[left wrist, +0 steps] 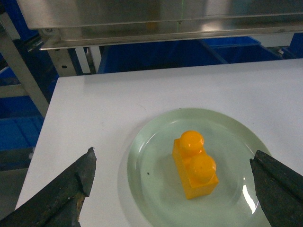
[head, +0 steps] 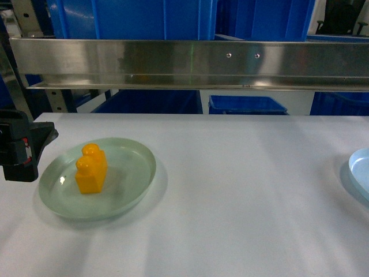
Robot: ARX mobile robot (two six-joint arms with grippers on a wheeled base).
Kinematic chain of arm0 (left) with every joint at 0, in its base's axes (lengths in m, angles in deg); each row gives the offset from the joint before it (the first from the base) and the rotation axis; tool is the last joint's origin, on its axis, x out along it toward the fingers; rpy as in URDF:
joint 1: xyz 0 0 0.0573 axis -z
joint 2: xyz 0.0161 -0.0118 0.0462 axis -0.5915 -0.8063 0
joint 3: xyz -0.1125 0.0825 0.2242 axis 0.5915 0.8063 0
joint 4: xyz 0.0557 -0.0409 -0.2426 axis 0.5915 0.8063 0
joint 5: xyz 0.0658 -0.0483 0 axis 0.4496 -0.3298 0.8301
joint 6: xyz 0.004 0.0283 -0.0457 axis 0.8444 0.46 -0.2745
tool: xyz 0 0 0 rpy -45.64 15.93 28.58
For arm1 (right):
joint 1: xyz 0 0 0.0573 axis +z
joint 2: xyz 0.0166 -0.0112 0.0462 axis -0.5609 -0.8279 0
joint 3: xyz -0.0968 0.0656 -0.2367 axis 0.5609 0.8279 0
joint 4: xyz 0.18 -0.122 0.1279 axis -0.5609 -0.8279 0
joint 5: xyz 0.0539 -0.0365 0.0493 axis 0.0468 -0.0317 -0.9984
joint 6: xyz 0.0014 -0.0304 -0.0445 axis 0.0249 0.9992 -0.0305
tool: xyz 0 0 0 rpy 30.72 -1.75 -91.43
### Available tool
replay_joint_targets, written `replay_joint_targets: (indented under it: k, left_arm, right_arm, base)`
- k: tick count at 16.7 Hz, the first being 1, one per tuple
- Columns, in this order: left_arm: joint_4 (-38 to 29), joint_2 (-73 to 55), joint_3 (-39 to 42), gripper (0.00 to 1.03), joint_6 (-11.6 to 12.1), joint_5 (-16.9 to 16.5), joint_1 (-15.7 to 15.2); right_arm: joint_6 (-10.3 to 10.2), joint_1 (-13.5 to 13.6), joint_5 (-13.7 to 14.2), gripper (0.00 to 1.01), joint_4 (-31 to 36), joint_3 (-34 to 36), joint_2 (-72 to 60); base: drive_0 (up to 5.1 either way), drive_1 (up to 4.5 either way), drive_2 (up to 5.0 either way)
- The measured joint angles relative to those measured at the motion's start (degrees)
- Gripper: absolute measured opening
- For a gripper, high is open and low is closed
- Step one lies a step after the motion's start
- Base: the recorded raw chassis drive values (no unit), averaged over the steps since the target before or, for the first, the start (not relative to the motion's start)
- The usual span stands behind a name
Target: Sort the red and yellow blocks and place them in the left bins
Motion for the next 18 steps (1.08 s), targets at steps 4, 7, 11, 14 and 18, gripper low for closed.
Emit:
replay_joint_targets:
  k: [4, 7, 11, 14, 18]
  left_arm:
    - [0.0, 0.0, 0.0, 0.98, 0.0, 0.0, 0.0]
    - [0.0, 0.0, 0.0, 0.98, 0.0, 0.0, 0.0]
    - [0.0, 0.0, 0.0, 0.98, 0.0, 0.0, 0.0]
    - [0.0, 0.0, 0.0, 0.98, 0.0, 0.0, 0.0]
    - [0.0, 0.0, 0.0, 0.98, 0.0, 0.0, 0.0]
  right_arm:
    - [2.4, 3.9, -6.0, 0.29, -6.4, 7.0, 22.1]
    - [3.3, 4.2, -4.9, 0.29, -8.1, 10.5, 27.6]
    - [5.9, 5.2, 1.3, 0.29, -2.4, 13.7, 25.0]
    - [7.8, 4.9, 2.9, 0.29, -1.1, 14.6, 23.0]
    - [8.6, 4.9, 3.0, 0.29, -1.1, 14.5, 23.0]
  base:
    - [0.0, 0.00, 0.0]
    - [0.0, 0.00, 0.0]
    - [0.0, 0.00, 0.0]
    - [0.0, 0.00, 0.0]
    - [0.0, 0.00, 0.0]
